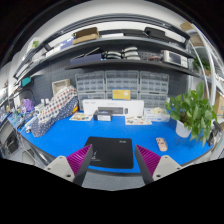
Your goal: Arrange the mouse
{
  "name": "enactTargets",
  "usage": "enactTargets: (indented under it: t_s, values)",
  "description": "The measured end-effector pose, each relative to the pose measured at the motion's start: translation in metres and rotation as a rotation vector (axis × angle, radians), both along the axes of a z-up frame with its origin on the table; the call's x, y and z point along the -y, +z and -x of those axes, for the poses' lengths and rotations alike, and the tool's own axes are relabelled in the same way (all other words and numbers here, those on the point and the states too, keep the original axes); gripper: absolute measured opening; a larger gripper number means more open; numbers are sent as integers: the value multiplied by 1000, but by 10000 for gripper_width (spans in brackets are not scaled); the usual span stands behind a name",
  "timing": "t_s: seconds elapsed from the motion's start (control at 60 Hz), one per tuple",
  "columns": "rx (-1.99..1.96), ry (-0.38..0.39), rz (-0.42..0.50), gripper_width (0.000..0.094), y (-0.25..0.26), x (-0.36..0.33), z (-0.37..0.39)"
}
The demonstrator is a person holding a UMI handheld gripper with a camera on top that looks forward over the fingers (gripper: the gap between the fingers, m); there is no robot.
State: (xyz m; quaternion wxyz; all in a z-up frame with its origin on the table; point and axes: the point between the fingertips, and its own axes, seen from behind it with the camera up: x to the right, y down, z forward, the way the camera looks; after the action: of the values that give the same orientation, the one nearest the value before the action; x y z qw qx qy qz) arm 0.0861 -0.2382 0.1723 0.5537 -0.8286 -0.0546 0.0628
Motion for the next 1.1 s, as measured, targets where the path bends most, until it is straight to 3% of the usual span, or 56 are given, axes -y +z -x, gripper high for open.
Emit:
enactTargets:
  t_s: [0.433,0.667,0.967,1.1]
  values:
    - [67,-126,194,858,-128,-2,-123]
    - [112,-222,232,857,-157,-64,-206]
    - [96,-230,272,836,-180,-186,-253]
    - [92,-196,291,723,-187,-220,-255]
